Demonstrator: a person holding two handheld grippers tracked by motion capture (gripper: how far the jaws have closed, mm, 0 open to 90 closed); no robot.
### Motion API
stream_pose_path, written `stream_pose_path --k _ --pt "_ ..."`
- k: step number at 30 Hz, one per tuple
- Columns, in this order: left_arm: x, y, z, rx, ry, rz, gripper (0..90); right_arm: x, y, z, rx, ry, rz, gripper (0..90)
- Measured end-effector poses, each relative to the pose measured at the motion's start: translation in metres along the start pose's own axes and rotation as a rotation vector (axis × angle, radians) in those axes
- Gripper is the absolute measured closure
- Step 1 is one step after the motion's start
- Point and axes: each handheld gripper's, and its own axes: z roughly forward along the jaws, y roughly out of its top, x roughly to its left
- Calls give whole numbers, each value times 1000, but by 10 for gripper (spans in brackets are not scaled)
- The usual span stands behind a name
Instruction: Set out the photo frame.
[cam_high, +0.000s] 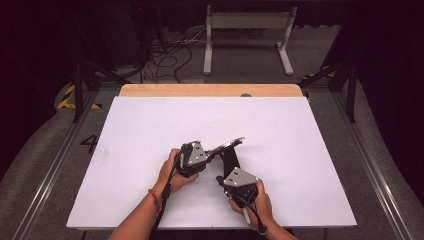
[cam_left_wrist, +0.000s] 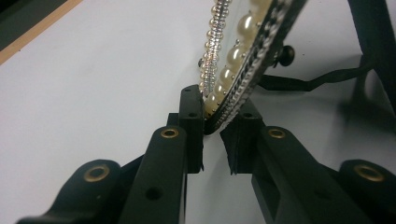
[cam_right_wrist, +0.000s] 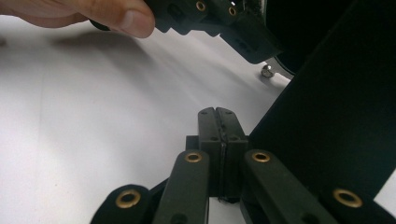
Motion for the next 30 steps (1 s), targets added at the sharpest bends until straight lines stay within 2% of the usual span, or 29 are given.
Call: stream_pose_path --k 6,10,14,18,19,20,22,23,25,30 --pt "-1 0 -1 11 7 20 792 -1 -1 -2 2 4 -2 900" --pt "3 -2 -2 1 -26 2 778 -1 -2 -3 3 -5 -8 900" --pt "4 -2 -3 0 -34 -8 773 -2 -3 -5 2 -4 -4 900" --pt "5 -1 -9 -66 -49 -32 710 -2 -3 -5 2 -3 -3 900" --pt "5 0 -11 -74 -52 -23 712 -3 -4 -5 5 1 -2 900" --pt "3 3 -13 -78 -36 -4 711 -3 -4 -5 6 2 1 900" --pt "0 8 -17 -87 -44 12 729 -2 -4 -4 4 1 10 900" --pt "-1 10 -17 -76 -28 24 735 0 -4 -3 6 -3 6 900" --pt "-2 10 -17 -71 -17 29 771 1 -5 -2 11 -6 3 900" --pt "-3 11 -16 -61 -2 56 784 1 -5 1 21 -8 7 900"
